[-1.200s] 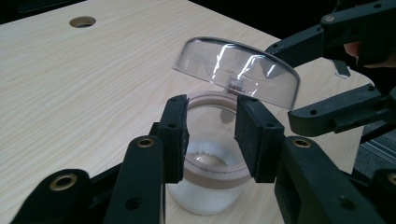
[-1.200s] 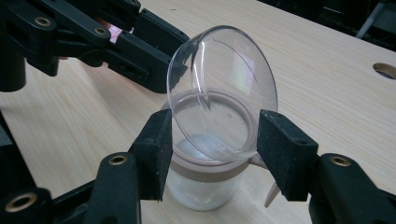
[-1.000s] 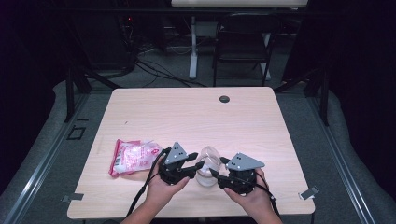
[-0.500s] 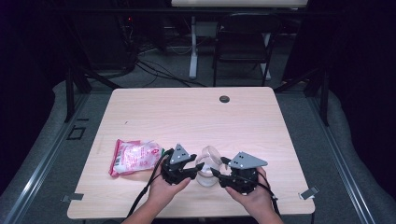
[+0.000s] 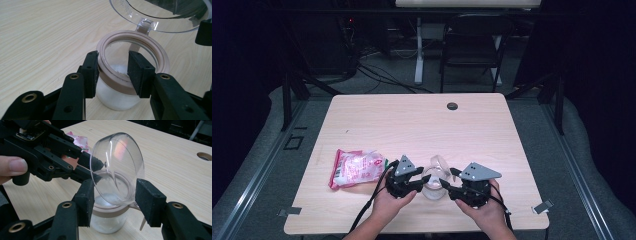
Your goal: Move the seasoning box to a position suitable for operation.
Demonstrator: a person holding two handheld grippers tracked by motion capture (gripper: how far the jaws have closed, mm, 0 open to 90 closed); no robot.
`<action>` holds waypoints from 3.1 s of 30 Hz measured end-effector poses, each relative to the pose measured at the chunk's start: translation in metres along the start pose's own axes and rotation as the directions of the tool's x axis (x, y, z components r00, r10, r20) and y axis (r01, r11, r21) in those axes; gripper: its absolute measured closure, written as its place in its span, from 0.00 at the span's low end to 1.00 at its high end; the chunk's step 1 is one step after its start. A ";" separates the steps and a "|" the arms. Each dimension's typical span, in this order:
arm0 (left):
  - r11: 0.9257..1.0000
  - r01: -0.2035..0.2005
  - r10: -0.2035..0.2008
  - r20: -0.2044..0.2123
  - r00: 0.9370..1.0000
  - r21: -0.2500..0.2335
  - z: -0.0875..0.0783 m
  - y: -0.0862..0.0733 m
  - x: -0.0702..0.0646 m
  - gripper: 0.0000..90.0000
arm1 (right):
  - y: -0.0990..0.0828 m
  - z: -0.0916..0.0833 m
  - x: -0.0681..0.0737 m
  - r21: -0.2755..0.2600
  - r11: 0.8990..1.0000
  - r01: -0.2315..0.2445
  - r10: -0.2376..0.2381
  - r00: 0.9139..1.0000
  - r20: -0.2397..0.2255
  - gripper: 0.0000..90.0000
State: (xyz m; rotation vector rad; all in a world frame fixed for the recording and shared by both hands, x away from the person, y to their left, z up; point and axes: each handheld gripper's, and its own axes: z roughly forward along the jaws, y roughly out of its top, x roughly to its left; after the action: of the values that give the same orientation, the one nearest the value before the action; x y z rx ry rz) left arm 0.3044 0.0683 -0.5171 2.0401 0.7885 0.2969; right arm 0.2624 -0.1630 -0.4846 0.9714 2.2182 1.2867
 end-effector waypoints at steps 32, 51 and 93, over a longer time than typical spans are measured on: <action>1.000 -0.007 0.007 -0.007 1.000 -0.014 0.001 -0.002 0.000 0.68 | -0.008 -0.007 -0.025 0.024 0.997 -0.075 0.074 0.996 0.056 0.70; 1.000 -0.002 0.002 -0.009 1.000 -0.016 0.001 -0.002 0.000 0.68 | -0.017 0.005 -0.026 0.053 0.992 -0.115 0.112 0.993 0.046 0.72; 0.999 0.013 -0.018 -0.080 0.997 -0.053 -0.026 -0.011 0.007 0.64 | -0.014 0.022 -0.050 0.030 0.985 -0.168 0.169 0.985 -0.029 0.82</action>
State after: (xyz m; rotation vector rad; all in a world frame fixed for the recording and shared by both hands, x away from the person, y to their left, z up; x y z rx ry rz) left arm 0.2930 0.0944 -0.5117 1.9826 0.8372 0.3892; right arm 0.3050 -0.1913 -0.5077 1.1791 2.2219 1.3555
